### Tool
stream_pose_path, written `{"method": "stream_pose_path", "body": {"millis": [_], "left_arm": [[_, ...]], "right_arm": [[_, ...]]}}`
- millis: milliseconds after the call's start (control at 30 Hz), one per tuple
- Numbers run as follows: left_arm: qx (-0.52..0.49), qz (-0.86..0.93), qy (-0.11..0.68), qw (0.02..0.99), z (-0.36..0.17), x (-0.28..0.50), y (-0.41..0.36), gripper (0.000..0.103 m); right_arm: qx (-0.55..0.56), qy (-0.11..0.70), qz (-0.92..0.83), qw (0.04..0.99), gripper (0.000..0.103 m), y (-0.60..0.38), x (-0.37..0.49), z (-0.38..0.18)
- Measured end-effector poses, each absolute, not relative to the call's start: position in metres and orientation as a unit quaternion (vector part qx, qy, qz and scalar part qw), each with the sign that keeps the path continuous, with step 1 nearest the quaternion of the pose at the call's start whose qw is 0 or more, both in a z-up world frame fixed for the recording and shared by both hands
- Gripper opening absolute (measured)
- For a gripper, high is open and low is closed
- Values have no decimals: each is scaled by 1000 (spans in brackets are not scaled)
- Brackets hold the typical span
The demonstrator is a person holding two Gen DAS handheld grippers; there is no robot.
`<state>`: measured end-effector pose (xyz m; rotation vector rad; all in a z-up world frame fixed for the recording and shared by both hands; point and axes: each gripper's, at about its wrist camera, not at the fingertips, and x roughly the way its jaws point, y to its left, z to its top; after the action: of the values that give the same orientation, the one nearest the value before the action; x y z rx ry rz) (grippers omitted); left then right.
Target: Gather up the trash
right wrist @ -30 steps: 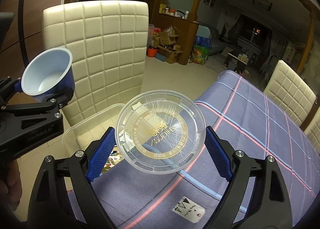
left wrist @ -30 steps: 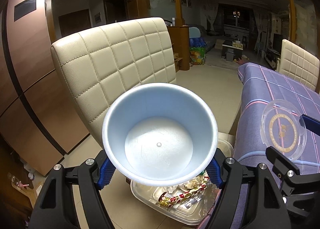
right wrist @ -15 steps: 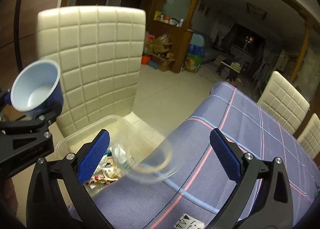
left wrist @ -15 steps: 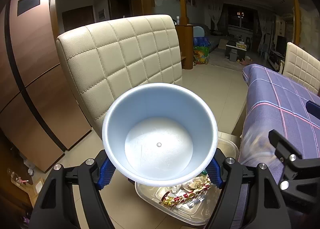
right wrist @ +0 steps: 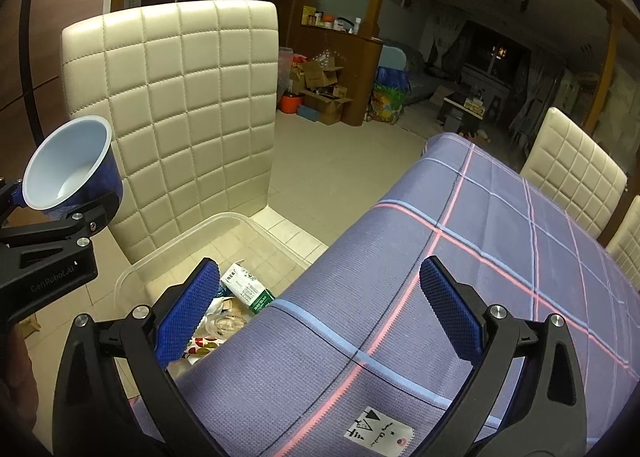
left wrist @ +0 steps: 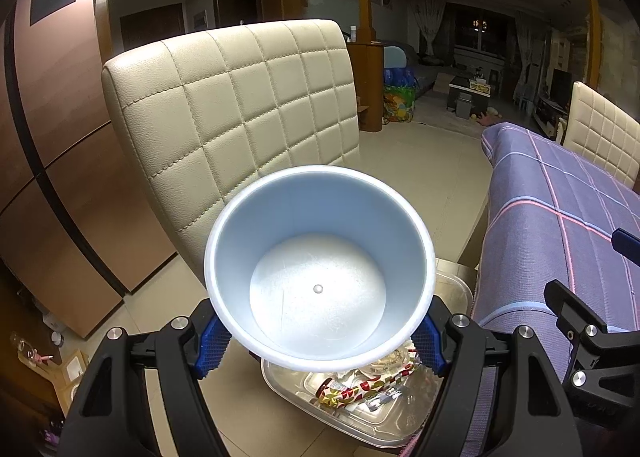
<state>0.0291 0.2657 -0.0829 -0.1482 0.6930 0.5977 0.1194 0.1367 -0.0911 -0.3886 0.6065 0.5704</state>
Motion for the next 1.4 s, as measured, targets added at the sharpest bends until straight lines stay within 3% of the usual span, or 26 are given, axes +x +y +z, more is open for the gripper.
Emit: {"method": "stream_pose_path", "body": {"millis": [533,700,800,1400], "left_arm": [[-71,256,344,901,-84,56,255,73],[-103,255,339,899,-87,57,260,86],[-114,248,335,902,-88,55,260,88],[-115,220,351,903,-93,56,246,90]], "right_arm": [[-146,321,245,903,99,109,142,-97],[-134,327,239,904,99,102,147,-97],[-137,326,238,904,99,100,146,-98],[-135,323,232,907,99,90,142,-98]]}}
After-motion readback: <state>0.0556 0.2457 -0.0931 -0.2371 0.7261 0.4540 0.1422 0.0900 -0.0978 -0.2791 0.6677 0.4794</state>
